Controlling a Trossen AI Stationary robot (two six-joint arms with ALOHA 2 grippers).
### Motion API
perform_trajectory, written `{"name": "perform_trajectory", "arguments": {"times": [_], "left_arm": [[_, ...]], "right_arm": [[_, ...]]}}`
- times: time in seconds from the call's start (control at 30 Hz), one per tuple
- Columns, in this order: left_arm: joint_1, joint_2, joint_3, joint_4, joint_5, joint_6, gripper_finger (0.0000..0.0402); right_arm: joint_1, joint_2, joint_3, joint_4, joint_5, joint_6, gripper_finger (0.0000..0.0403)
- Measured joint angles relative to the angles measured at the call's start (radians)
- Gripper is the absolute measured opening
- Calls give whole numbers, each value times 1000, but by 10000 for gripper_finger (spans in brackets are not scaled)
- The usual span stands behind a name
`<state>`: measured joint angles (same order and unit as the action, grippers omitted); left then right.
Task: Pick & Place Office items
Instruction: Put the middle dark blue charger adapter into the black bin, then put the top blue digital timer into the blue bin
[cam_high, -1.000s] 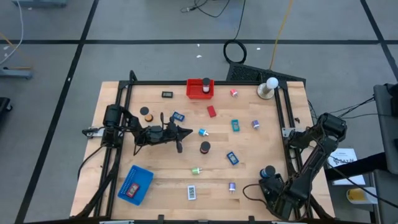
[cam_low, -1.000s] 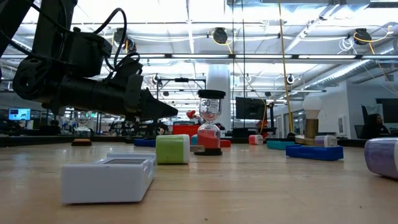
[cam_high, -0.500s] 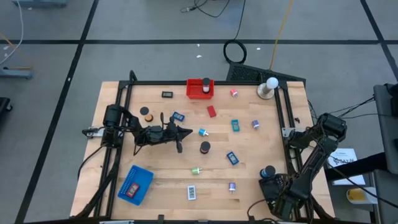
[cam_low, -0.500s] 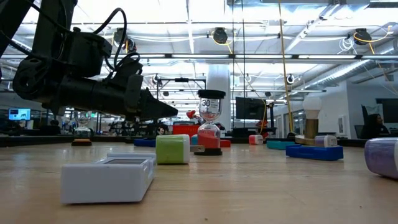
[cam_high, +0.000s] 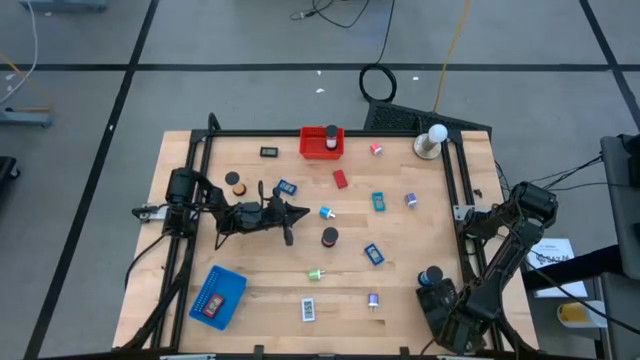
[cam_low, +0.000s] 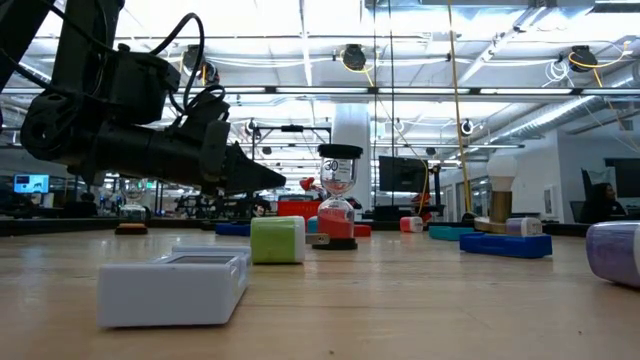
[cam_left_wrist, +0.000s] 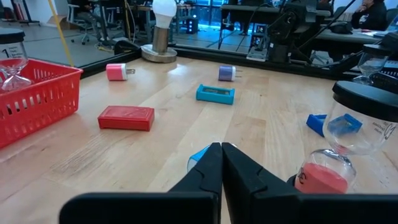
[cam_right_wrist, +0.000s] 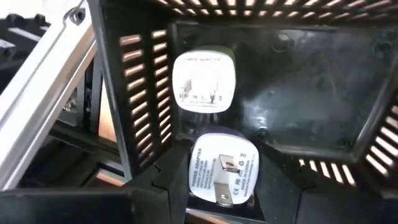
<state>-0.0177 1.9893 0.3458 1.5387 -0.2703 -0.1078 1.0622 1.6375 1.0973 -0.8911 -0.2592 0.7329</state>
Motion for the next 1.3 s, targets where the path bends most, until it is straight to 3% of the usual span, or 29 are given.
{"name": "perform_trajectory", "arguments": {"times": [0.53,0.9,1.3], "left_arm": [[0,0,0,-4,-1,0,6],[0,0,0,-8,-2,0,4],[0,0,0,-8,-2,-1,4]], "right_arm": [[13,47,0,56,-32,-8,154],[13,45,0,61,-38,117,184],[8,45,4,62,-139,125,207]]}}
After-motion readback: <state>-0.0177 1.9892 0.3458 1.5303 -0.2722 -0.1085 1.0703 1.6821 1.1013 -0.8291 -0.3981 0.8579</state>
